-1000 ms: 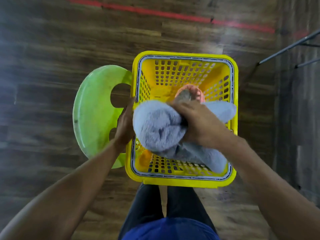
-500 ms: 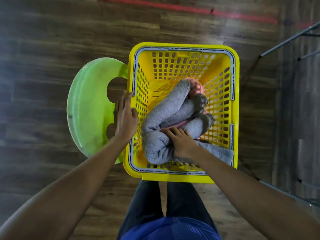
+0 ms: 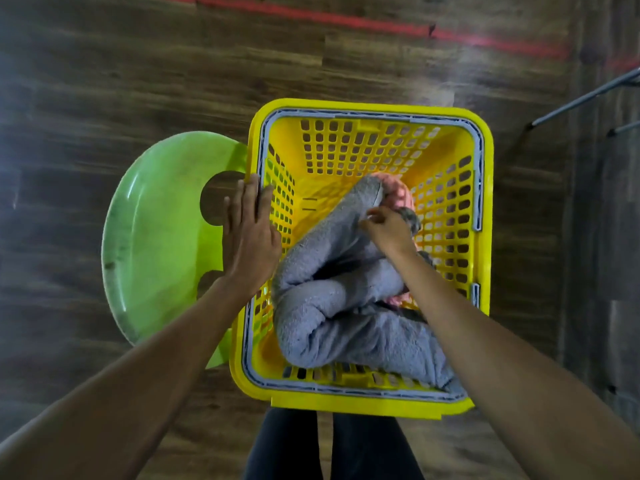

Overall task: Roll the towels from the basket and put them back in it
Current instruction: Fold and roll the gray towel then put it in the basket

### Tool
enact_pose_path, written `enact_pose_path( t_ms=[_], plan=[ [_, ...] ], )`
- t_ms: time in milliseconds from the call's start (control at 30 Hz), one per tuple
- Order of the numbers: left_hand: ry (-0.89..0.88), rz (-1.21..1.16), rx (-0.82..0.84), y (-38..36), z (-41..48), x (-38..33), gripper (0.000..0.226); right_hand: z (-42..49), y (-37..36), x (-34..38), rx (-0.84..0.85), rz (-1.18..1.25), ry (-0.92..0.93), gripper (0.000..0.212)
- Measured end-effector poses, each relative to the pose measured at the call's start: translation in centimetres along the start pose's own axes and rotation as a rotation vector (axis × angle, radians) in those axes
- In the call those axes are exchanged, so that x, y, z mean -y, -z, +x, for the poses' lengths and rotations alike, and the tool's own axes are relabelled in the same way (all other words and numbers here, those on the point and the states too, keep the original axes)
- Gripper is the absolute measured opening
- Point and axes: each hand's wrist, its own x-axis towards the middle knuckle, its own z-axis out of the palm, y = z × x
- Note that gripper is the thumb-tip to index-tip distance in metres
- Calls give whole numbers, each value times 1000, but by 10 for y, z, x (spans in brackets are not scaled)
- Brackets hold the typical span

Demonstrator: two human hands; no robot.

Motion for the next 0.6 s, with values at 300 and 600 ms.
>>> enact_pose_path(
  t_ms=[300, 600],
  plan=[
    [46, -29, -37, -15, 5, -3, 71, 86, -24, 46, 350, -648, 489, 38],
    [54, -42, 0, -10, 6, -5, 68, 77, -24, 32, 394, -881, -127, 51]
  ],
)
